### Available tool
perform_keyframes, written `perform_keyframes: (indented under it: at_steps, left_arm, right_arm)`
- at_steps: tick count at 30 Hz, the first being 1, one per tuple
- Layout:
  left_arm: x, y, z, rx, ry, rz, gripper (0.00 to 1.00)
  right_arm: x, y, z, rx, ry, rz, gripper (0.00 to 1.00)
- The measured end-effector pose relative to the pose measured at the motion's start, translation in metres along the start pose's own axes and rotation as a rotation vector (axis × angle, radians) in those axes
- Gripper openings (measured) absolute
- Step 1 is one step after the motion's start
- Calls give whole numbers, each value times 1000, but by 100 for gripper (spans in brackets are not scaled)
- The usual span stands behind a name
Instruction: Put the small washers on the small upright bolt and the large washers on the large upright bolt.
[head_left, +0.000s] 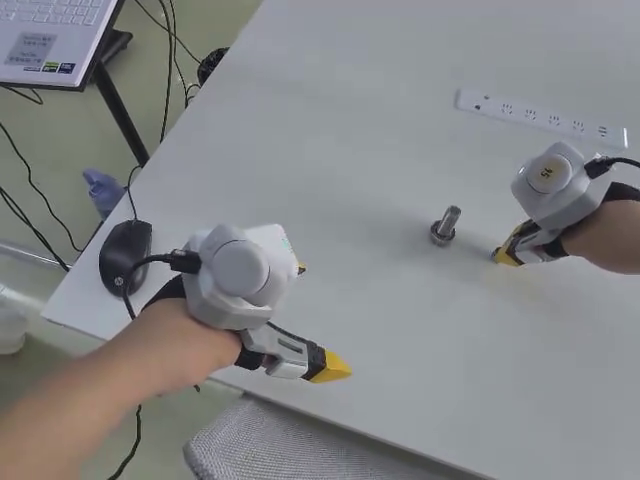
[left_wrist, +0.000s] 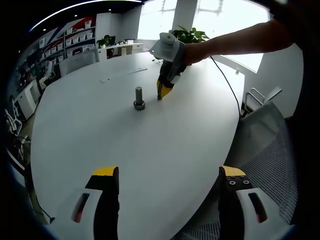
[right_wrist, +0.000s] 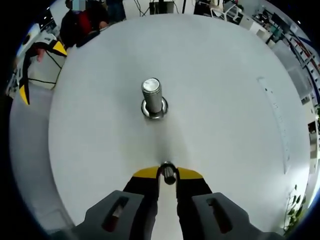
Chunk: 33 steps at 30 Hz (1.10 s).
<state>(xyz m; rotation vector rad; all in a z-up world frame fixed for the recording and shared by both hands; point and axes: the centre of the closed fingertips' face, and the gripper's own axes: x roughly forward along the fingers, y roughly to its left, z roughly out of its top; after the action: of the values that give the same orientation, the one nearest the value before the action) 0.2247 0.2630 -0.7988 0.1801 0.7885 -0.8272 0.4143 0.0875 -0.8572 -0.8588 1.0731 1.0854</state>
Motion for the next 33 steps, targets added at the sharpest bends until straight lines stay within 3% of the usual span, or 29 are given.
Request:
perform_keyframes:
  at_steps: [15,19,33]
  left_arm:
    - [0,1,0,1,-1,-2,80]
    - [-1,1,0,3,-1,-2,80]
    - [-5,-2,-1,3,-2,3,80]
  right_arm:
    - [1,0,1,-19,6,-1,14]
    - [1,-1,1,-17,0,-3,22]
    - [-3,2,3,-10,-10,0,25]
